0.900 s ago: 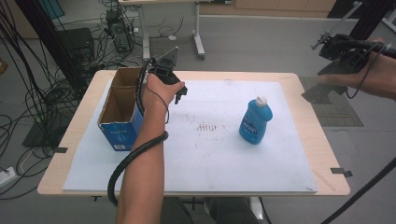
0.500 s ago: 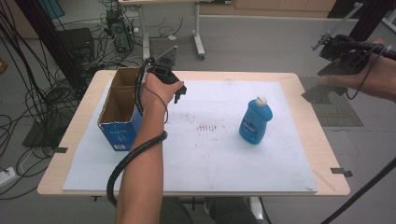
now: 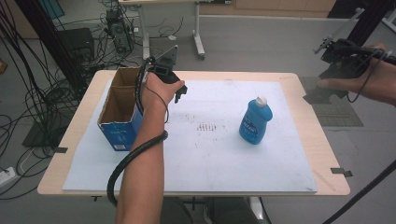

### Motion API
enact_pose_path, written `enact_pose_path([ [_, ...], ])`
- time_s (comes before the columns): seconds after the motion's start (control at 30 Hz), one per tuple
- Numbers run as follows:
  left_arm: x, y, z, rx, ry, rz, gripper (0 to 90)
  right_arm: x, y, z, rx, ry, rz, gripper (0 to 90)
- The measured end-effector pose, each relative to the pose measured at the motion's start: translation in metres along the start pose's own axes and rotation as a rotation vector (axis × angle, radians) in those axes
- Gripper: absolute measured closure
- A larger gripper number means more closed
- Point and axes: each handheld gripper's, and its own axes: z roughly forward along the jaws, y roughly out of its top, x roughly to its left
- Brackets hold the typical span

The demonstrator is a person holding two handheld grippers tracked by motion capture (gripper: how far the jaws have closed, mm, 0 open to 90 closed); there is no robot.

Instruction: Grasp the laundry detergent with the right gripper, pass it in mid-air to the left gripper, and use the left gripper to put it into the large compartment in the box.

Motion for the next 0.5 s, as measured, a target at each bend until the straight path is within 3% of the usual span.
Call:
enact_pose_path([
  [0.5, 0.001, 0.0, 0.004, -0.003, -0.006, 0.006, 5.2, -0.001, -0.017, 0.029, -0.006, 0.017, 0.006, 5.2],
])
